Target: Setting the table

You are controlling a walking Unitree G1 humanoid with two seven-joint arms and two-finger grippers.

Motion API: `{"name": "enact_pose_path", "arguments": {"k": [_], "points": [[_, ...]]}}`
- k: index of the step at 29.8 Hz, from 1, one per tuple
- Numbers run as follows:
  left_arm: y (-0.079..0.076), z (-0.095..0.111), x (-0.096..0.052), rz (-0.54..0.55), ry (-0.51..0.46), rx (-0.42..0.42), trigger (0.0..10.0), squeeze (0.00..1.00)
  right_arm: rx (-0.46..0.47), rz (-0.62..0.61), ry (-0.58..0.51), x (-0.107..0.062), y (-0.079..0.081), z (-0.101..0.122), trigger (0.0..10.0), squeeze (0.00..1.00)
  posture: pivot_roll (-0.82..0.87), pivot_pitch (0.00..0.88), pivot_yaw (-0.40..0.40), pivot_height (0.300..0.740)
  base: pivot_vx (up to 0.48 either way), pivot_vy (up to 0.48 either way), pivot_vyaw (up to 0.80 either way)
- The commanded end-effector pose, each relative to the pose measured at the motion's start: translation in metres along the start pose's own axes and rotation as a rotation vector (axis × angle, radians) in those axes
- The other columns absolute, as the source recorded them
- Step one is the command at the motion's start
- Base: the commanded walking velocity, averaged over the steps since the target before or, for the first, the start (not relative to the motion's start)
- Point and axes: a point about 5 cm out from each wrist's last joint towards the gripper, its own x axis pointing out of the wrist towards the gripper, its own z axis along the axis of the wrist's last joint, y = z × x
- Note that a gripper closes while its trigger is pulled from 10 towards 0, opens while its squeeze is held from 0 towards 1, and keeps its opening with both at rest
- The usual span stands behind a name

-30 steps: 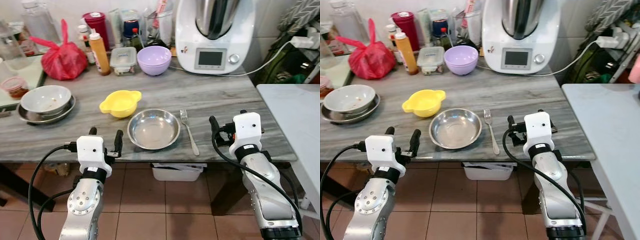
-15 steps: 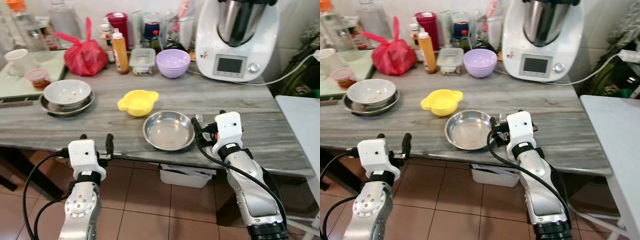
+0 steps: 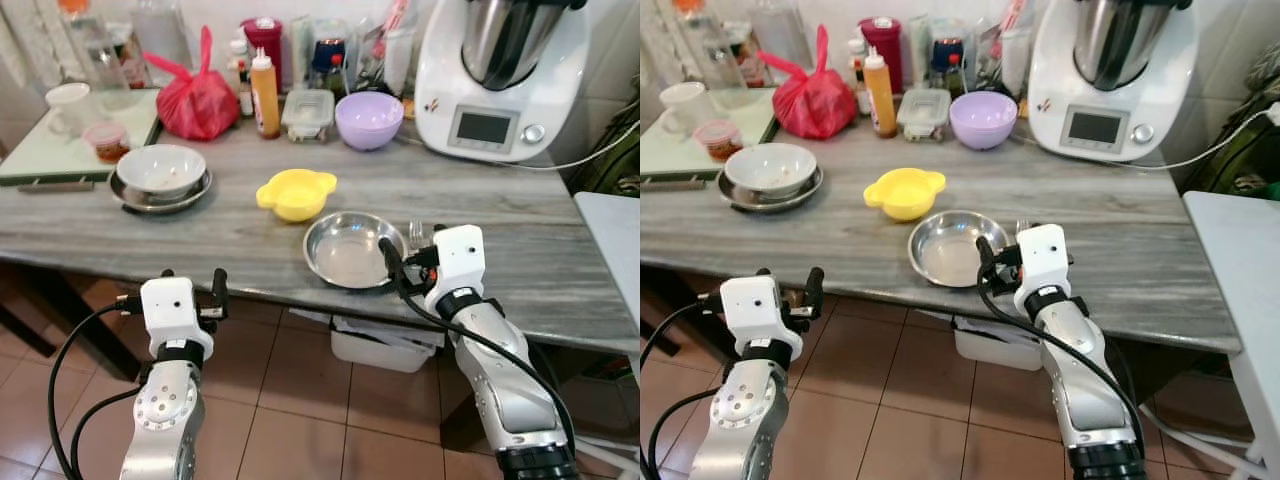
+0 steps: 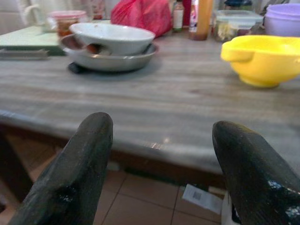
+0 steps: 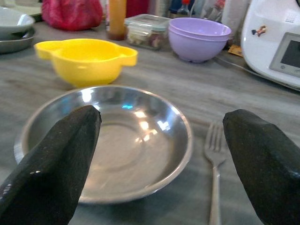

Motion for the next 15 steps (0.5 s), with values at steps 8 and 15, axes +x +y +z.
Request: {"name": "enact_pose_path", "arguments": {"k": [8, 15], "points": [[0.0032, -0.0016, 0.0009, 0.008, 0.023, 0.017, 10.0, 0.00, 0.031, -0.049, -0.019, 0.0013, -0.0070, 0.0010, 10.0, 0.00, -0.11, 0.030, 0.038, 0.740, -0.269, 0.000, 0.00], [0.0042, -0.0020, 0.0008, 0.004, 0.030, 0.025, 10.0, 0.00, 0.034, -0.062, -0.030, 0.0026, -0.0080, 0.0025, 10.0, 0.00, -0.11, 0.032, 0.041, 0.740, -0.274, 0.000, 0.00]]}}
